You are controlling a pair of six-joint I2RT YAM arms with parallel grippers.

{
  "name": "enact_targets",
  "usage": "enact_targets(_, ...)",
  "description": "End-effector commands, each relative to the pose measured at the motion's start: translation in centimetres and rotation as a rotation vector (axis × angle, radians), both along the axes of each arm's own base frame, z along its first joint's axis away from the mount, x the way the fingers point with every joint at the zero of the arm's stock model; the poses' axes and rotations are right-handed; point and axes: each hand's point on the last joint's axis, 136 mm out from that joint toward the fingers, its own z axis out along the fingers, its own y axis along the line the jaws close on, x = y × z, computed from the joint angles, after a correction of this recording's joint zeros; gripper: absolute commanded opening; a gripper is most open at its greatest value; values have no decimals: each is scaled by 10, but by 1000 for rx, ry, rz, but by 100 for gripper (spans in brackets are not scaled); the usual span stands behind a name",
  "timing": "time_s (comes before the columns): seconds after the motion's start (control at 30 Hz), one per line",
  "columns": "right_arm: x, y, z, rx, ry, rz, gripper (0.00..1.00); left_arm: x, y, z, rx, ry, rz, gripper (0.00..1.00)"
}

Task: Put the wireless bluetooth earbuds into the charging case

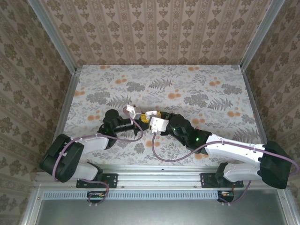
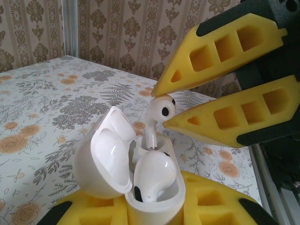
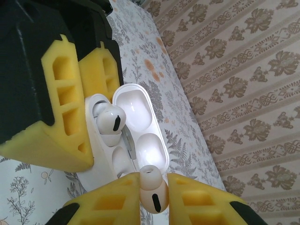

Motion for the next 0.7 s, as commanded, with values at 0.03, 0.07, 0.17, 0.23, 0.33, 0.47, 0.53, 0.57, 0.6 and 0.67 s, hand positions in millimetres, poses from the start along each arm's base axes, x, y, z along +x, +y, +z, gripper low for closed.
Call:
enact_targets(0.03, -1, -1, -5, -44, -25, -3, 18, 1, 0, 22, -34, -58, -11, 10)
enact_targets(0.07, -2, 0, -6, -46, -23, 2, 18, 0, 0, 22, -34, -59, -12, 10)
enact_targets(0.17, -4, 2, -9, -54, -19, 14, 19, 1, 0, 24, -35, -65, -10, 10)
enact_targets(0.23, -5, 3, -9, -53, -15, 20, 19, 1, 0, 24, -34, -66, -11, 10)
enact_targets(0.33, -6, 4, -10, -55, -12, 24, 20, 1, 0, 25, -33, -68, -11, 10)
enact_targets(0.47, -5, 3, -13, -91, -22, 21, 19, 0, 0, 26, -29, -75, -11, 10)
enact_targets(0.53, -4, 2, -15, -113, -31, 15, 19, 0, 0, 24, -21, -81, -8, 10)
enact_targets(0.57, -4, 1, -16, -130, -38, 13, 19, 0, 0, 24, -15, -85, -6, 10)
enact_targets(0.6, -4, 0, -17, -138, -40, 10, 19, 0, 0, 23, -10, -88, -4, 10)
enact_targets(0.67, -3, -3, -18, -158, -49, 2, 19, 0, 1, 22, -1, -93, 1, 10)
